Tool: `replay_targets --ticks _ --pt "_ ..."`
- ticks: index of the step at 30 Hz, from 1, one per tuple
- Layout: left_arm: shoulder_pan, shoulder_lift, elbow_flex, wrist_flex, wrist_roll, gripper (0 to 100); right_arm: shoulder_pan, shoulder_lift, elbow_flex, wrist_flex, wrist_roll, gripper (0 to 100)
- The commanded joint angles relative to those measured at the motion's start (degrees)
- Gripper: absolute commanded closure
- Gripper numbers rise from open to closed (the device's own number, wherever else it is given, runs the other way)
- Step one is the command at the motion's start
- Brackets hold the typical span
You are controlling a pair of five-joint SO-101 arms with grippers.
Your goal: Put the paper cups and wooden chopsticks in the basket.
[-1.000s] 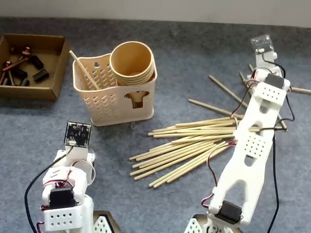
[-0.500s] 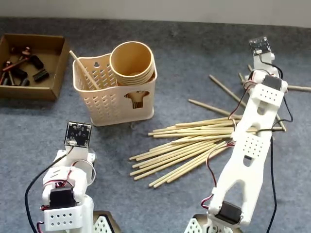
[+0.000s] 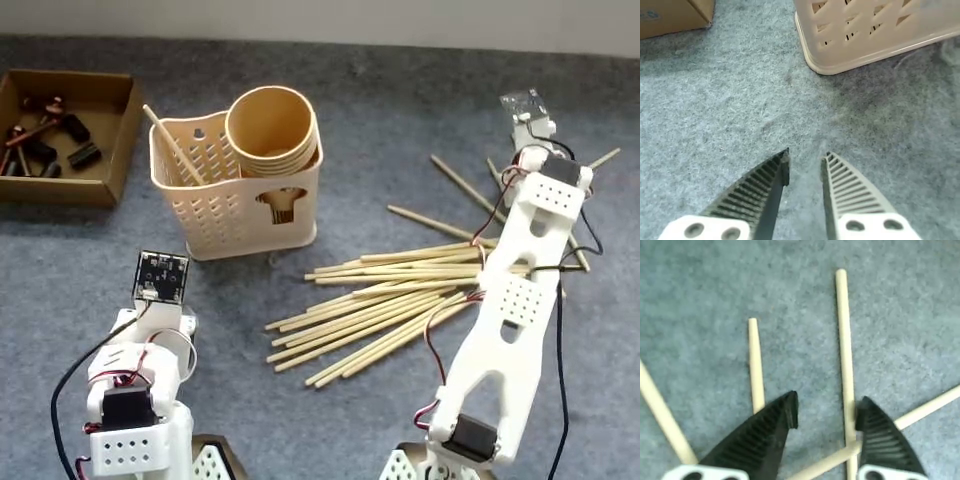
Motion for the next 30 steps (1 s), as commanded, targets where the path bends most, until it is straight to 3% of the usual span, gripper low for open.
replay_targets --ticks 1,8,12,30 --pt "0.92 -0.48 0.4 -1.32 -0.44 89 -0.48 0.31 -0.48 4.44 0.88 96.9" --pt "1.1 -0.48 0.4 -1.32 -0.44 89 -2.42 -0.84 -12.18 17.63 0.79 99.3" --pt "1.1 -0.48 0.4 -1.32 -0.44 89 -3.38 -5.05 -11.82 23.43 0.53 99.3" --pt "1.1 -0.48 0.4 -1.58 -0.44 89 -7.25 -17.71 -11.56 24.22 -7.38 99.3"
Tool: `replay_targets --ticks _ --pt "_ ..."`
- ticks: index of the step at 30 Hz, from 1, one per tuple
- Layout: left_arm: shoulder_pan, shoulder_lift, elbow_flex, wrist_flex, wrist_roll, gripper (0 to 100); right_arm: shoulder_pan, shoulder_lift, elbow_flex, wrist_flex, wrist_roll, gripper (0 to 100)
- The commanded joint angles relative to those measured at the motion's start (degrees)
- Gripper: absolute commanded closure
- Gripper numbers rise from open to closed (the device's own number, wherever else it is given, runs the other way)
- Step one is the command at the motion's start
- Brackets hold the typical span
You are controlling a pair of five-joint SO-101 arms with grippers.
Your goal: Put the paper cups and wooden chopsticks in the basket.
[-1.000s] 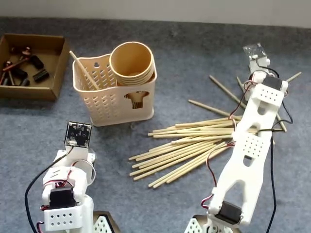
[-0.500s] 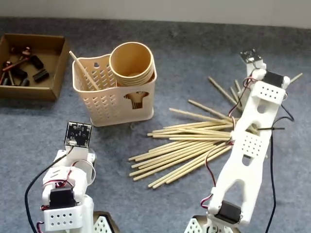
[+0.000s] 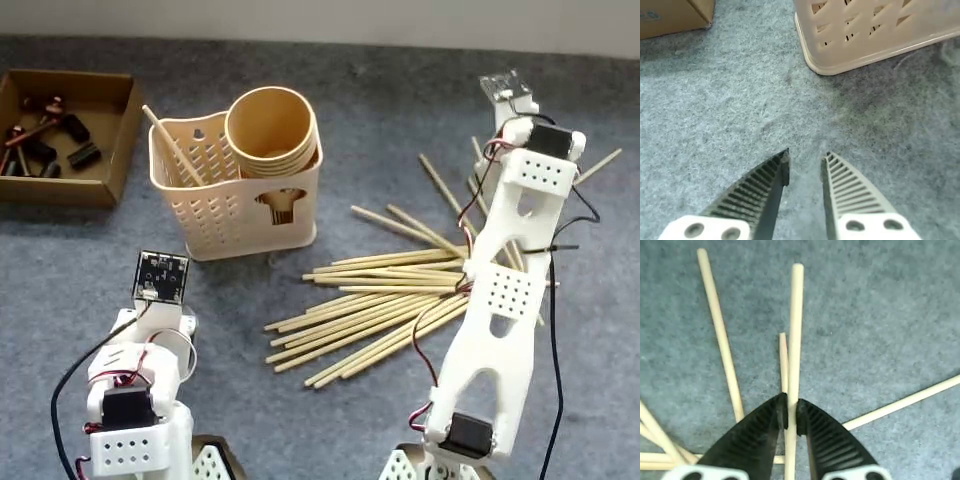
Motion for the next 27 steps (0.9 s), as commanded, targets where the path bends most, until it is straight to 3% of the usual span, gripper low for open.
replay_targets --ticks 1,18,27 --pt "1.1 -0.48 0.4 -1.58 -0.44 89 -1.01 -4.97 -4.97 0.92 -0.79 99.3" --pt "1.19 -0.48 1.1 -1.67 -0.44 89 -2.15 -13.67 -4.18 1.01 -1.93 99.4" --pt "1.19 -0.48 1.1 -1.67 -0.44 89 -6.11 -33.1 19.38 0.84 -7.3 99.4"
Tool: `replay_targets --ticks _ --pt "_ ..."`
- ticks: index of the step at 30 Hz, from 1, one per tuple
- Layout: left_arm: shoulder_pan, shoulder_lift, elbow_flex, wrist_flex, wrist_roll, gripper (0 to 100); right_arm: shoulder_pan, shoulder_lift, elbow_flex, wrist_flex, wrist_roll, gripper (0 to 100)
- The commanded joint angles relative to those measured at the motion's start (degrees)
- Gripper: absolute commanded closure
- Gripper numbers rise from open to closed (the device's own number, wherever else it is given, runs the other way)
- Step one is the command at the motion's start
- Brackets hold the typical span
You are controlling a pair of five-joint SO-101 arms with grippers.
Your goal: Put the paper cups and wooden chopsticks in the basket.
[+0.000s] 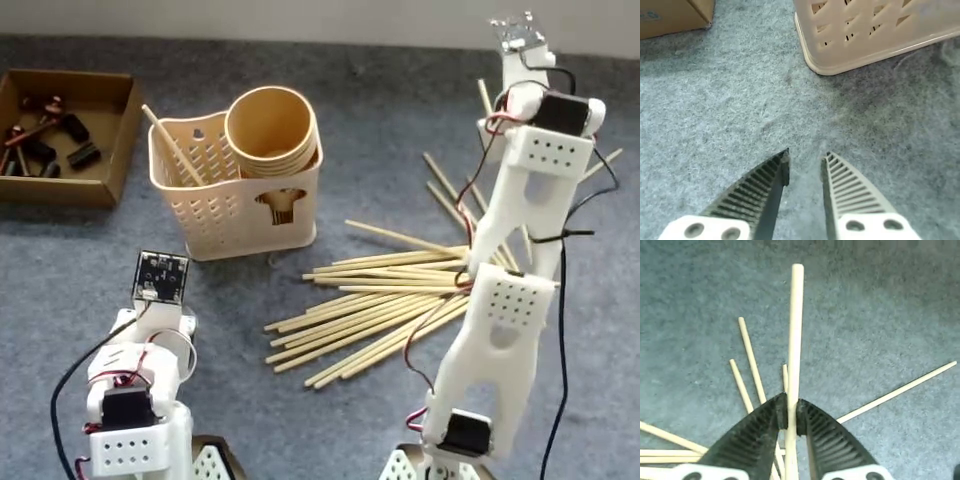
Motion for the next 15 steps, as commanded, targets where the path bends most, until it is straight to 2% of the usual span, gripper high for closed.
replay_targets --ticks 1,5,9,15 --pt "1.19 -0.48 1.1 -1.67 -0.44 89 -3.12 -12.62 9.71 0.75 -3.16 99.4" --pt "1.19 -0.48 1.1 -1.67 -0.44 89 -6.9 -23.87 21.76 0.66 -5.54 99.4" --pt "1.19 -0.48 1.1 -1.58 -0.44 89 -11.91 -34.15 31.96 0.66 -11.25 99.4" --pt "1.1 -0.48 1.1 -1.58 -0.44 89 -19.03 -44.79 39.69 0.48 -19.34 99.4"
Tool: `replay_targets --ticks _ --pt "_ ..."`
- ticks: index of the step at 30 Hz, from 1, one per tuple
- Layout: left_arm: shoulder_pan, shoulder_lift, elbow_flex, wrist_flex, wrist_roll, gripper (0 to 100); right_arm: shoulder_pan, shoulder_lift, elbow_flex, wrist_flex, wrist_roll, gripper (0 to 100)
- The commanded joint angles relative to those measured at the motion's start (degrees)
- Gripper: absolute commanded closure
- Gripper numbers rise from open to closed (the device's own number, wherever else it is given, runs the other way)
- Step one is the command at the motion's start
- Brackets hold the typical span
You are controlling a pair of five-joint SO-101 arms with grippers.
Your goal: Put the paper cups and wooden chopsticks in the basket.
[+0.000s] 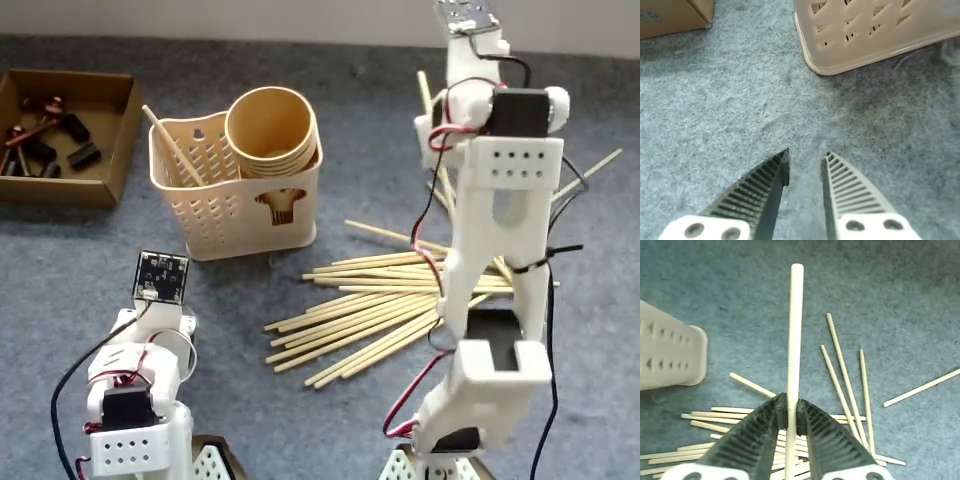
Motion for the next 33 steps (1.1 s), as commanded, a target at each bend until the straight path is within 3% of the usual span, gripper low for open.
replay_targets --ticks 1,11,21,33 --pt "1.1 -0.48 1.1 -1.58 -0.44 89 -4.88 -7.6 1.98 0.48 -5.19 99.4" --pt "1.01 -0.48 1.1 -1.41 -0.44 89 -16.75 -15.25 2.07 0.4 -16.79 99.4" --pt "1.01 -0.48 1.1 -1.41 -0.44 89 -29.41 -21.32 2.07 -0.13 -18.37 99.4" --pt "0.84 -0.48 1.1 -1.32 -0.53 89 -39.6 -23.16 2.33 -26.42 -18.02 99.3"
